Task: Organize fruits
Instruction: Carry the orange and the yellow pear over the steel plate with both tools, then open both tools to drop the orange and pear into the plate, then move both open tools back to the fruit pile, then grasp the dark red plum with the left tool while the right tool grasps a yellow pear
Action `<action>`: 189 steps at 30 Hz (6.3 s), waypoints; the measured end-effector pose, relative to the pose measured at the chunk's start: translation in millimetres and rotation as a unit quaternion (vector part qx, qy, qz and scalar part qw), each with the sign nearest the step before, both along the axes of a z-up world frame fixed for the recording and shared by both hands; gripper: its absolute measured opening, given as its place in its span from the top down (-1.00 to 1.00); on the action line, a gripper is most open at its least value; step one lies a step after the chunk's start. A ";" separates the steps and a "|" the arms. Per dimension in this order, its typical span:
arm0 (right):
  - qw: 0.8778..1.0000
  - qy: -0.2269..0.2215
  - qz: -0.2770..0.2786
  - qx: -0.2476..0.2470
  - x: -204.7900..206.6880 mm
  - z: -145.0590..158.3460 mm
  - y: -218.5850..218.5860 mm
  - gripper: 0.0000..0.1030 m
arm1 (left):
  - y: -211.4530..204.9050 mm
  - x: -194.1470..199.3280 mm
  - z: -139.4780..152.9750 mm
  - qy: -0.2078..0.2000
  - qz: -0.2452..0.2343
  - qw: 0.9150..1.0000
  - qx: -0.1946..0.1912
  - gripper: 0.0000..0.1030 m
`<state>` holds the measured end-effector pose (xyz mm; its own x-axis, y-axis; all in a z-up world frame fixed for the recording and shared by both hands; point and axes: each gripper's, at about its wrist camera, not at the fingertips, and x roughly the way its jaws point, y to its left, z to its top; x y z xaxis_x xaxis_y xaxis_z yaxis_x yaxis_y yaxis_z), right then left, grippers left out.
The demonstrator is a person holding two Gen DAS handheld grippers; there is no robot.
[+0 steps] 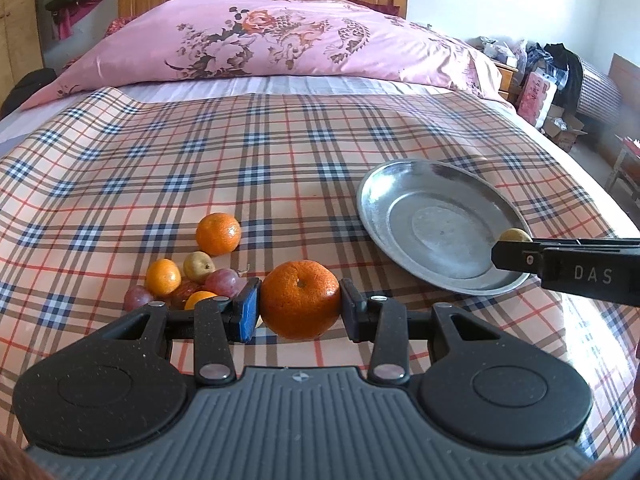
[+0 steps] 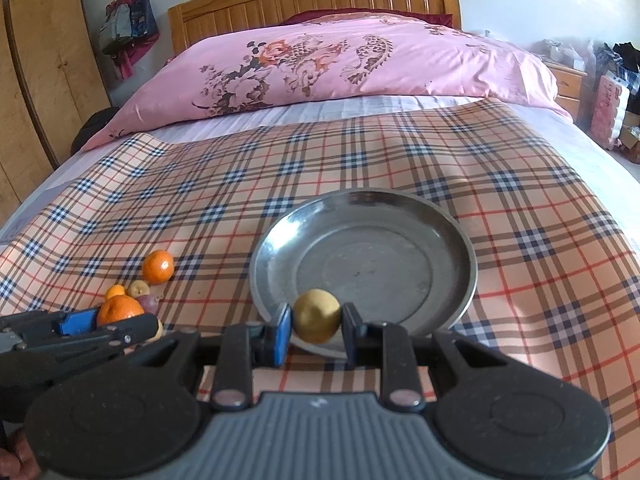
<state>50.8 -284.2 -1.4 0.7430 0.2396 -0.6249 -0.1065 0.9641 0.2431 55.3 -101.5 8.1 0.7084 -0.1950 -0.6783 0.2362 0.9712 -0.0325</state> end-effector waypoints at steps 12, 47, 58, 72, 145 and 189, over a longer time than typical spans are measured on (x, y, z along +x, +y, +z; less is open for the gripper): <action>1.000 -0.001 -0.009 -0.005 8.6 3.6 -10.0 0.53 | -15.9 9.0 -0.9 0.003 -0.019 1.000 0.000 0.10; 0.999 0.041 -0.018 -0.008 73.3 -22.9 -38.8 0.53 | -80.5 58.5 -20.1 0.032 -0.065 0.997 -0.012 0.10; 0.999 0.049 -0.020 -0.002 91.7 -33.7 -41.2 0.53 | -88.9 71.1 -26.1 0.039 -0.069 0.997 -0.019 0.10; 0.999 0.023 -0.024 -0.001 81.7 -19.7 -40.3 0.46 | -81.1 60.5 -10.9 0.006 -0.069 0.997 -0.024 -0.53; 0.999 0.021 0.029 0.000 17.5 0.9 69.5 -0.38 | 61.5 -6.6 -1.7 -0.012 0.071 0.997 -0.011 -1.00; 0.996 0.042 0.079 0.007 22.8 -33.5 103.3 -0.49 | 120.4 48.7 -62.9 0.002 0.057 0.998 0.013 0.17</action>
